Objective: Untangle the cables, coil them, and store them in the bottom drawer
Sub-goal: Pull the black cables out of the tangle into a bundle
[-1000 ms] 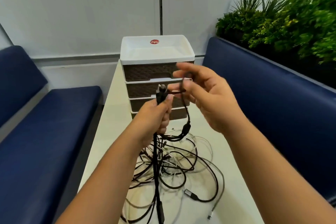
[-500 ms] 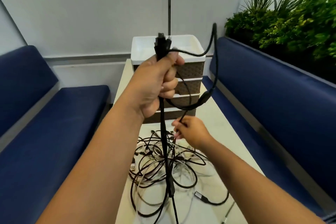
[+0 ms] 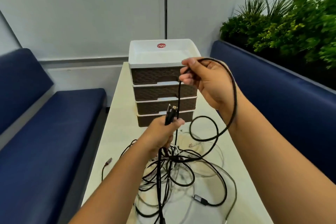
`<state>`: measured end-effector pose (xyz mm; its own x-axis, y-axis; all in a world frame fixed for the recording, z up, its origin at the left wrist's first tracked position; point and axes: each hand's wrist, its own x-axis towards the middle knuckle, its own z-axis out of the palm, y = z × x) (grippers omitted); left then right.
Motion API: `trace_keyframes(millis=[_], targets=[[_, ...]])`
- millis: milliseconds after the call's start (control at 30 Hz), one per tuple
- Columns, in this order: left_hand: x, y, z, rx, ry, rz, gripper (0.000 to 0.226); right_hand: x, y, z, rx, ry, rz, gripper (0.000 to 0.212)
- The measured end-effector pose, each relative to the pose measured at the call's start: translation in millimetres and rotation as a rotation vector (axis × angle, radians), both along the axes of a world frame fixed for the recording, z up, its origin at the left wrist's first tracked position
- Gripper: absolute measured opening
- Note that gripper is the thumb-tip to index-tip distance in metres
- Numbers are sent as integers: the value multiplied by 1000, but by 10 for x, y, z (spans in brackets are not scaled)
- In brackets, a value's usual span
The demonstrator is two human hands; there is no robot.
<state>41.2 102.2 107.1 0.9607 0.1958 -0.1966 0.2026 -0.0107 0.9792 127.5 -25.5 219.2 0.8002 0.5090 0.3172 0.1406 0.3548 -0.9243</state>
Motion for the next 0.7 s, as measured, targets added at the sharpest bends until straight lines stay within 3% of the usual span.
trace_keyframes(millis=[167, 233, 333, 467, 600, 700], targets=[[54, -14, 22, -30, -107, 90, 28, 26, -179, -79, 150, 3, -3, 18], [73, 10, 156, -59, -193, 112, 27, 23, -266, -262, 45, -1, 11, 25], [89, 19, 409, -73, -286, 75, 25, -36, -294, -679, -319, 17, 64, 34], [93, -27, 579, -24, -338, 27, 26, -164, -94, -1190, -592, -43, 107, 13], [64, -40, 573, 10, -326, 36, 24, -154, 52, -1323, -727, -146, -78, 9], [23, 18, 500, -28, -299, 108, 22, -137, 64, -1304, -544, 6, -113, 12]])
